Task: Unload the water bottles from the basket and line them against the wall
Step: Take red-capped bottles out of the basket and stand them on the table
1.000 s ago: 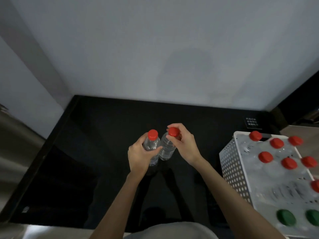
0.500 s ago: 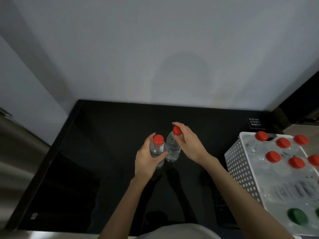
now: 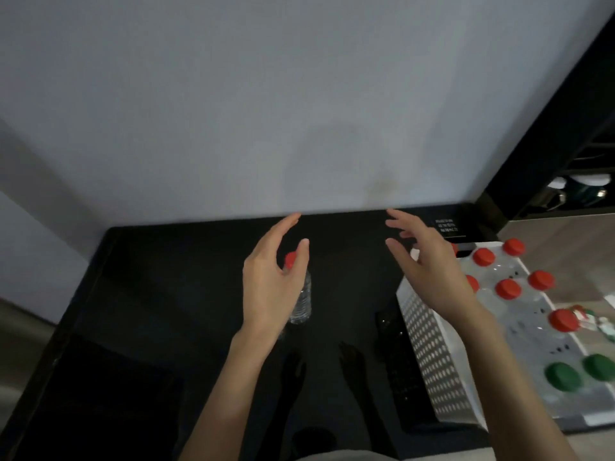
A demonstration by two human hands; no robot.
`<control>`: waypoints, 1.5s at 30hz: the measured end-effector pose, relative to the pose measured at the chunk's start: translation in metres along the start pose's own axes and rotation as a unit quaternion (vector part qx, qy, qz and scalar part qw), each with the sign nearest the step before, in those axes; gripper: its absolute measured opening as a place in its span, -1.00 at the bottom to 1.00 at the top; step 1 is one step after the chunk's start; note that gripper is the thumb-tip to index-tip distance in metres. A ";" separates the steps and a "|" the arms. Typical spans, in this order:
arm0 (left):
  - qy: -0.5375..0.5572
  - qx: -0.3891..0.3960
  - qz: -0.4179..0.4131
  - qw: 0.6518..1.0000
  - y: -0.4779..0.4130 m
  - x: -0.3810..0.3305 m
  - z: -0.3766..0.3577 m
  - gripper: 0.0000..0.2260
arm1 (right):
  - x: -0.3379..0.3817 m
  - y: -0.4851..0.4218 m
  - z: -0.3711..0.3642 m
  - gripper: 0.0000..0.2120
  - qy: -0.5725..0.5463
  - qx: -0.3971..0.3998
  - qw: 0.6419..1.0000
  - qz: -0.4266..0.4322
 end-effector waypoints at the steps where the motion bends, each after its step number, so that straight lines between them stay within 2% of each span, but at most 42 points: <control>1: 0.010 0.003 0.000 1.000 -0.002 -0.007 -0.012 -0.64 | -0.010 0.002 0.015 -0.57 0.008 -0.010 1.000 -0.004; 5: 0.034 0.020 -0.008 0.999 -0.001 -0.028 -0.072 -0.68 | -0.057 0.010 0.064 -0.62 0.043 -0.020 0.998 -0.040; 8: 0.043 0.064 -0.002 0.997 0.006 -0.039 -0.126 -0.67 | -0.097 0.015 0.092 -0.62 0.070 -0.014 0.995 -0.074; 14: 0.001 0.236 0.012 0.972 0.038 -0.035 -0.245 -0.66 | -0.167 0.017 0.093 -0.64 0.107 0.086 0.983 -0.118; 17: -0.015 0.263 0.048 0.963 0.056 -0.020 -0.275 -0.64 | -0.184 0.015 0.085 -0.61 0.112 0.127 0.979 -0.115; 22: -0.012 0.284 0.086 0.955 0.074 -0.012 -0.291 -0.64 | -0.194 0.019 0.066 -0.55 0.135 0.204 0.965 -0.090; 25: -0.072 0.283 0.059 0.955 0.076 -0.011 -0.297 -0.65 | -0.201 0.019 0.059 -0.52 0.148 0.226 0.958 -0.092; 28: -0.127 0.290 0.055 0.947 0.075 -0.001 -0.306 -0.55 | -0.207 0.015 0.055 -0.52 0.142 0.259 0.950 -0.102; 32: -0.223 0.358 0.030 0.906 0.076 0.002 -0.314 -0.34 | -0.211 0.012 0.053 -0.45 0.138 0.292 0.941 -0.106; 34: -0.250 0.377 0.032 0.891 0.076 0.000 -0.313 -0.31 | -0.212 0.012 0.053 -0.43 0.140 0.294 0.940 -0.104; 38: -0.251 0.379 0.020 0.890 0.074 -0.005 -0.311 -0.38 | -0.213 0.012 0.052 -0.44 0.147 0.295 0.938 -0.102; 45: -0.168 0.325 0.002 0.931 0.067 -0.006 -0.304 -0.61 | -0.207 0.012 0.056 -0.53 0.165 0.262 0.947 -0.090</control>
Point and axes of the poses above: each hand's wrist, its own y-axis away from the middle knuckle, its own z-axis out of the back of the hand, x = y × z, the point moved 9 cm from there along -y, towards the middle knuckle, and after that the axes turned 8 degrees about -z, right-handed, at the moved point
